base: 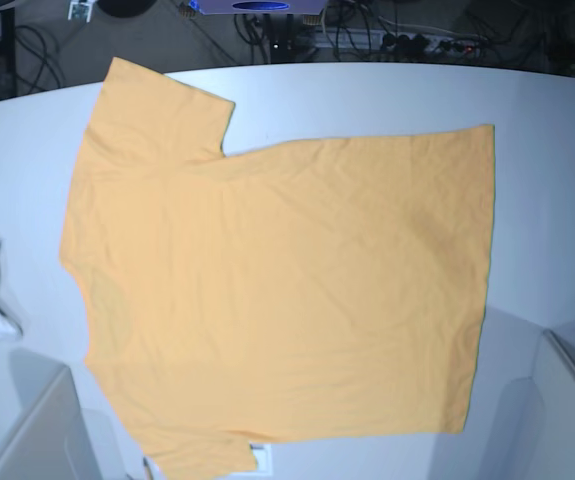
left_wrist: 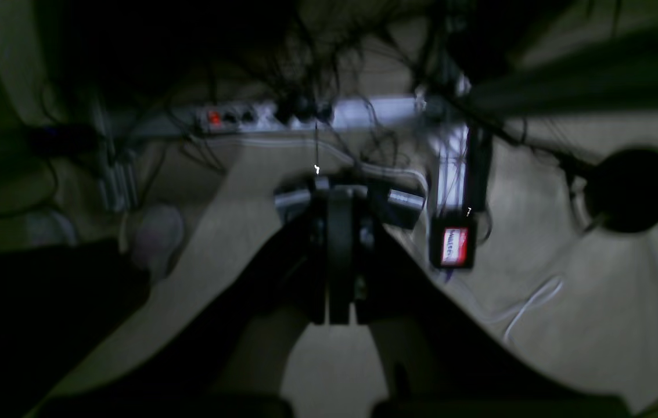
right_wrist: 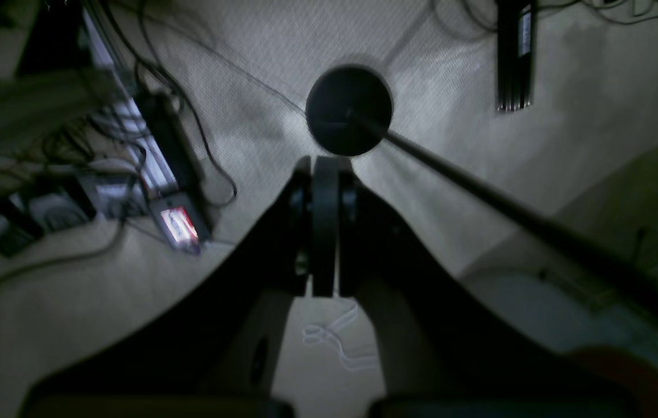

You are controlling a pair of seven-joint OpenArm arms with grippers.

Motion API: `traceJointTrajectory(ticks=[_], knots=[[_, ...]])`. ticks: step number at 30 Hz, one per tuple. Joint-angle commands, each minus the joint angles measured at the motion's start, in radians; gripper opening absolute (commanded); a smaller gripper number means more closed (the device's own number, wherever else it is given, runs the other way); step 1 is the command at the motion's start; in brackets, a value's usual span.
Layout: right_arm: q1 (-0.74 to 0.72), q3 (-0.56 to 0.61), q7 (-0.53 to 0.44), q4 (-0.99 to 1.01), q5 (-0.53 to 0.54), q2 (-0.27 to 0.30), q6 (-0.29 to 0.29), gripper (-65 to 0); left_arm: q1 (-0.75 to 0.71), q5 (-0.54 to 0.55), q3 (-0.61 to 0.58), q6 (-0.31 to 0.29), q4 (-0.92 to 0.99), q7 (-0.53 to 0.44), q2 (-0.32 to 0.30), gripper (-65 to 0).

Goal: Fold the T-shirt properly

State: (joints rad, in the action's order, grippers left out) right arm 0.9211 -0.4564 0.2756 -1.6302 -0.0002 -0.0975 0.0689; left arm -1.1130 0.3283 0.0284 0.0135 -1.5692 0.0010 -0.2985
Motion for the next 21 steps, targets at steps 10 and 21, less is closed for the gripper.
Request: traceJointTrajectory(ticks=[10,21], knots=[[-0.026,-0.038,0.127,-0.396,0.002,-0.021,-0.004,-65.0,-0.196,-0.025,0.322,-0.005,-0.402,-0.008,0.118,-65.0],[-0.248,-0.043,0.162,-0.396,0.339,0.0,-0.004,-65.0,-0.066,-0.025,0.367,-0.007,-0.423,-0.008,0.135,-65.0]])
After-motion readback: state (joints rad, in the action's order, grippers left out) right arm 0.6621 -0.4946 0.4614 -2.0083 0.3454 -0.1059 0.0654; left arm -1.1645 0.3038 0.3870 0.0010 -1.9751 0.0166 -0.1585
